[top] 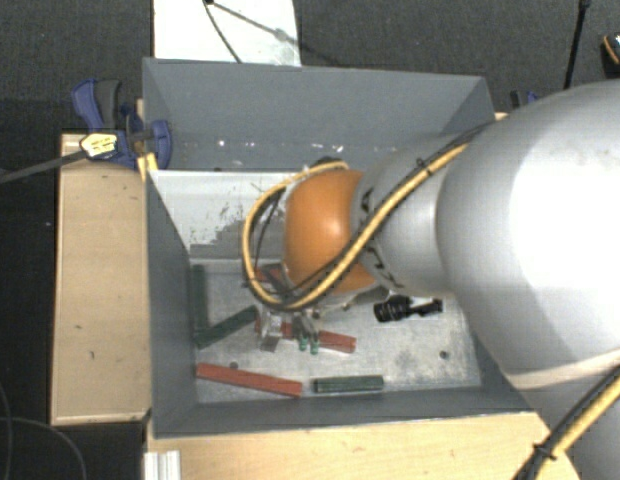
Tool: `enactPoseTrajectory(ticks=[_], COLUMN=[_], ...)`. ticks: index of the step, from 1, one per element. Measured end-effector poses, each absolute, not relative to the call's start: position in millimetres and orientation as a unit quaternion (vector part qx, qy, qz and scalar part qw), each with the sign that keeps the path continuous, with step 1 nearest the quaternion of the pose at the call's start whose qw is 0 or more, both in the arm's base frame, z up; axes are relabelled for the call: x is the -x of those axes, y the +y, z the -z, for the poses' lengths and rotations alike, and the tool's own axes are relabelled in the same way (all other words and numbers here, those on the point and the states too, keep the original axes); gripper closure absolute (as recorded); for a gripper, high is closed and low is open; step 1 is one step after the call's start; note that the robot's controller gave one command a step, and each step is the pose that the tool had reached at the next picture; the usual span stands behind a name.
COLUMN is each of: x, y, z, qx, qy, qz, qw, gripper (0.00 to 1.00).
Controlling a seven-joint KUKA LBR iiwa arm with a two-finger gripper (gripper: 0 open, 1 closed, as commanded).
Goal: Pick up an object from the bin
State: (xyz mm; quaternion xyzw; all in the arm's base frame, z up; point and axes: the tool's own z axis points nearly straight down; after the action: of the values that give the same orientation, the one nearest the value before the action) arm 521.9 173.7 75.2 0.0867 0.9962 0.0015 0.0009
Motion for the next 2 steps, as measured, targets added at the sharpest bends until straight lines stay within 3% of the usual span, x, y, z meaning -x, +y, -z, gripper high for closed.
enactPoseTrajectory(ticks=[1, 2], x=[-521.8, -521.9], y=[173.7, 173.7], z=[-75.2, -75.3], qx=[-0.087, -0.084], qy=[0.996, 0.996], qz=[-0.001, -0.001], qw=[0.001, 0.001], gripper=[0.0, 1.0])
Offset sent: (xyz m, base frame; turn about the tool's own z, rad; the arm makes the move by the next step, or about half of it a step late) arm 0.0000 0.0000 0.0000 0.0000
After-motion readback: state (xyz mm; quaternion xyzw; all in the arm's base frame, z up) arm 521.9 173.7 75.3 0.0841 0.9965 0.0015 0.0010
